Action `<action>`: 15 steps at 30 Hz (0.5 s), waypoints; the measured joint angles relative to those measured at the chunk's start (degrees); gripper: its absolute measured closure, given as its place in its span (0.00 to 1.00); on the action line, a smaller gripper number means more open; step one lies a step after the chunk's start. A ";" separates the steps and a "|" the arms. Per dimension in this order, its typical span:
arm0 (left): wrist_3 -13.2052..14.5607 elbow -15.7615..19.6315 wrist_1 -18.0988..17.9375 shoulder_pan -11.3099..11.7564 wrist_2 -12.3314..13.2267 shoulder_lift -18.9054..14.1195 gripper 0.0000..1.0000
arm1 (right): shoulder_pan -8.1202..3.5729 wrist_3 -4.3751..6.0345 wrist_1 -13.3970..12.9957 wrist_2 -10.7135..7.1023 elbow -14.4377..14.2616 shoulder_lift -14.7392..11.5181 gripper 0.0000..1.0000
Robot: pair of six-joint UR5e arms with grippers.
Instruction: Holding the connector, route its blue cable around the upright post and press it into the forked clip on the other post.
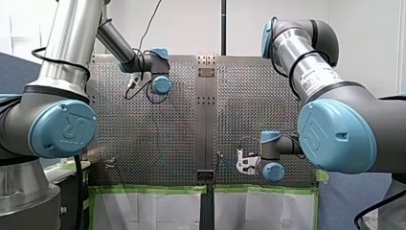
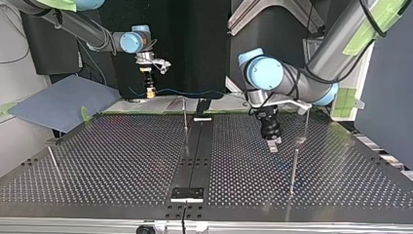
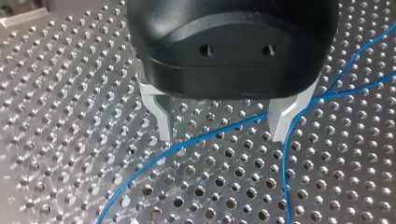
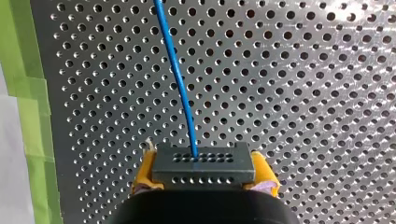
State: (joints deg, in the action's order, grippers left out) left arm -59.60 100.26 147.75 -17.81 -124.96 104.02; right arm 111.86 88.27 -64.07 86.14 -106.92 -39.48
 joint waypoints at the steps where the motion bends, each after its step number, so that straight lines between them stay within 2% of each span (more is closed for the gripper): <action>1: 0.47 0.00 0.00 0.12 0.26 0.00 0.00 | 0.00 0.02 0.00 0.00 0.00 0.02 0.93; 15: 1.83 -0.12 -0.91 2.57 0.81 0.05 0.00 | 0.00 0.08 -0.18 0.00 0.02 0.12 0.93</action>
State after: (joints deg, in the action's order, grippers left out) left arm -57.77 100.15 146.84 -15.24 -124.16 104.07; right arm 111.86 88.34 -64.24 86.14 -106.90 -39.36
